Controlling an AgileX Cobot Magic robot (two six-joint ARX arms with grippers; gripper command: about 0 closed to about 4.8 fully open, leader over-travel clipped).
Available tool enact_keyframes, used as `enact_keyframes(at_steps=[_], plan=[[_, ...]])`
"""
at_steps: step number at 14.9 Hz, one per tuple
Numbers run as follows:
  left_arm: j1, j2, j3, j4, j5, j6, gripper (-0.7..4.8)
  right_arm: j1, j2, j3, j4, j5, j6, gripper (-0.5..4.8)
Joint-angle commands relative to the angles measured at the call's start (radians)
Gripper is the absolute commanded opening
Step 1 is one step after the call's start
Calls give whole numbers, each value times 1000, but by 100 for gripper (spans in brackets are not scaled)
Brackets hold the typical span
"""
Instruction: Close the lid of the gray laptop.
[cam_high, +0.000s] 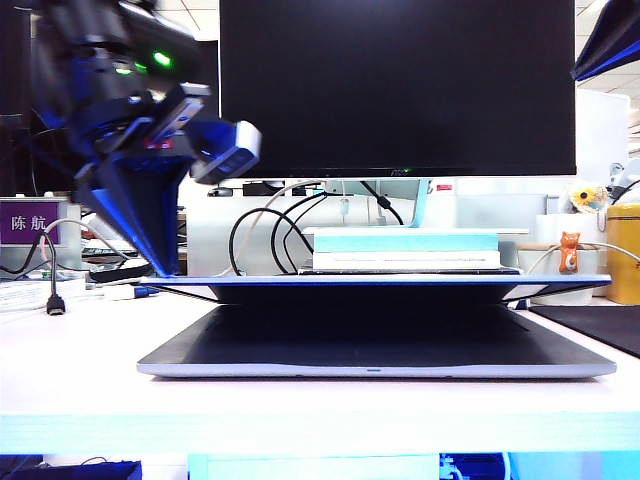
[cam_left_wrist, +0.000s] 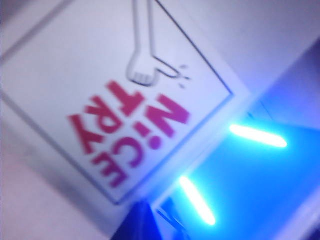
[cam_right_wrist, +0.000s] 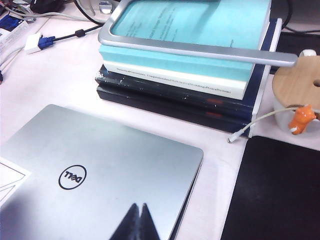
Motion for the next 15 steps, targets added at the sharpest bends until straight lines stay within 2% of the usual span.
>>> enact_keyframes(at_steps=[1,5,8,10,12,15], plan=[[0,-55,-39,164,-80,-23,-6,1,-2,4,40,-4,-6,-2],[-1,-19,-64,199,-53,-41,-6,1,-3,4,36,-6,0,-2],[-3,-10,-117,212,-121,-59,-5,2,-3,4,21,-6,6,-2],[-3,-32,-118,229,-124,-72,-5,2,-3,4,7,-16,6,-2],[-26,-145,-119,338,-171,-72,-5,1,-4,4,-11,-73,6,-2],[-27,-340,-119,493,-244,-90,-5,2,-4,4,-10,-85,6,-2]])
